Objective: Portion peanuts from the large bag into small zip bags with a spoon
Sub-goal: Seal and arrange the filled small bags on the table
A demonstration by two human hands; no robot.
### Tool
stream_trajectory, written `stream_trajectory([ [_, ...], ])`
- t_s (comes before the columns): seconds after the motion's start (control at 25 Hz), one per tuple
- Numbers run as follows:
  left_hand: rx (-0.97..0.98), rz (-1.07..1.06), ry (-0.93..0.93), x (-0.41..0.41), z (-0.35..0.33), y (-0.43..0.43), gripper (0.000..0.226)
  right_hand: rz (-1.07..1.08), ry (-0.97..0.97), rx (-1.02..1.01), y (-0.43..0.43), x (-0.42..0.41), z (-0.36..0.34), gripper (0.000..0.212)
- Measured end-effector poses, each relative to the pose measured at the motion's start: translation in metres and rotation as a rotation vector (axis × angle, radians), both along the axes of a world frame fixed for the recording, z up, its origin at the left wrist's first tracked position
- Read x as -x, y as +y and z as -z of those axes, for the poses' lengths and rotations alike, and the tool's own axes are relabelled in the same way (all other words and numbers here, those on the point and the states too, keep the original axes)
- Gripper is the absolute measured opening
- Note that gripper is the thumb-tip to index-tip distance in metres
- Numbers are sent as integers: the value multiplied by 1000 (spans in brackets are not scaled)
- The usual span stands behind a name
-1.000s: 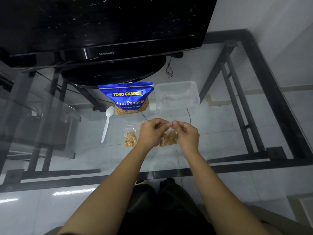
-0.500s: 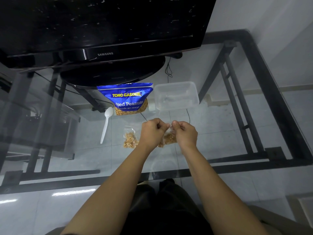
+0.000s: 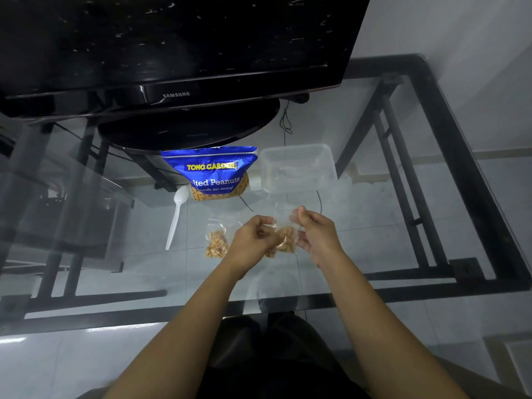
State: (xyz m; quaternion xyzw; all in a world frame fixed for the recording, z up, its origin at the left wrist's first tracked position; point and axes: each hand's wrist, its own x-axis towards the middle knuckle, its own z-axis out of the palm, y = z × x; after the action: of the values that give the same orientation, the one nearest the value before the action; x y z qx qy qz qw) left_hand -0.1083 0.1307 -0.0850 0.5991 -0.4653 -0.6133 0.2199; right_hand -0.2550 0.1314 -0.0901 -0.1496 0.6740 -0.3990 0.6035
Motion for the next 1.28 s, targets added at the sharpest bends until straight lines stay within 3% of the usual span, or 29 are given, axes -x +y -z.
stream_trajectory([
  [0.08, 28, -65, -74, 6, 3, 3, 24, -31, 152, -1, -2, 4, 11, 21],
  [0.16, 116, -98, -200, 15, 8, 9, 25, -142, 452, 76, -2, 7, 22, 23],
  [0.24, 247, -16, -403, 23, 13, 14, 22, -236, 663, 168, -1, 5, 26, 21],
  [0.4, 423, 206, -770, 34, 13, 14, 21, -358, 870, 192, -6, 3, 35, 24],
  [0.48, 471, 247, -834, 34, 11, 13, 28, -379, 905, 201, -7, 5, 35, 30],
  [0.64, 517, 23, -611, 28, 5, -9, 30, -236, 1035, 440, -19, 25, 18, 30],
  [0.72, 456, -103, -486, 31, 4, -30, 42, -170, 1055, 494, -34, 40, 10, 40],
  [0.84, 251, -160, -379, 41, 4, -58, 60, -232, 875, 304, -58, 62, 12, 60],
  [0.92, 159, -163, -319, 46, 6, -67, 63, -339, 754, 201, -65, 69, 20, 61],
  [1.28, 46, -183, -231, 47, -1, -62, 69, -399, 777, 252, -54, 66, 18, 61],
])
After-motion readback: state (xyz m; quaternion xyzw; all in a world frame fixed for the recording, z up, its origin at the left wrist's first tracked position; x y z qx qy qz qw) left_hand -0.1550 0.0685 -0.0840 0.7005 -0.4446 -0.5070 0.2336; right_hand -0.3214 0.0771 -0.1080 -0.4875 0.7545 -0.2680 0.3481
